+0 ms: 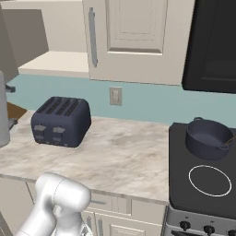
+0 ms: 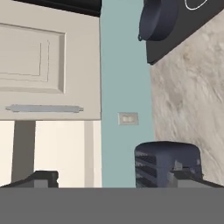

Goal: Open the cabinet and move the ladle to the pot. Then close the cabinet.

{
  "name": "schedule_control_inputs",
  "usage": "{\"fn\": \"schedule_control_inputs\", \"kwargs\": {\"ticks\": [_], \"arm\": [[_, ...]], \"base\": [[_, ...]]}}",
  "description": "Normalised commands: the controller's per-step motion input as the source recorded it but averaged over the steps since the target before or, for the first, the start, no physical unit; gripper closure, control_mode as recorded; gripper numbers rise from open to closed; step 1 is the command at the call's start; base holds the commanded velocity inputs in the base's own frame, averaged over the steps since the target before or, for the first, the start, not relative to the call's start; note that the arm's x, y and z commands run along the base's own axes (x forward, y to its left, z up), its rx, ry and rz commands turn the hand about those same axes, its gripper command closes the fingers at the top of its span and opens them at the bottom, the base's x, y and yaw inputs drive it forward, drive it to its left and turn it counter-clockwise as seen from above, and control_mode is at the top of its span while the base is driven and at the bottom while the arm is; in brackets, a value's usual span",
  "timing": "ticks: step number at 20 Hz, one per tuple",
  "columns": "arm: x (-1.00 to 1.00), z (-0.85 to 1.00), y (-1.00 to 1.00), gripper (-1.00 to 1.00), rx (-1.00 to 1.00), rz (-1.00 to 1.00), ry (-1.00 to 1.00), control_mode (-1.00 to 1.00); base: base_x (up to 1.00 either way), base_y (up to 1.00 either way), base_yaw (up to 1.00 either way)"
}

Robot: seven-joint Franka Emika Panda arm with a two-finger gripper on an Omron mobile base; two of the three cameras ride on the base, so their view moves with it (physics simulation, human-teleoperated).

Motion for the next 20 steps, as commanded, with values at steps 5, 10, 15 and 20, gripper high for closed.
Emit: {"fn": "schedule_control_inputs", "kwargs": {"ticks": [5,10,15,20], "arm": [[-0.46,-0.02,0.56,-1.00,0.07,-0.01,-0.07,-1.00],[-0.44,0.00,0.47,-1.00,0.06,-0.05,-0.09,-1.00],[-0.46,0.00,0.43,-1.00,0.00,-0.03,-0.09,-1.00],[-0.39,0.00,0.47,-1.00,0.00,-0.02,-0.10,-1.00]], "base": [[0.00,0.00,0.00],[0.00,0.00,0.00],[0.00,0.00,0.00],[0.00,0.00,0.00]]}}
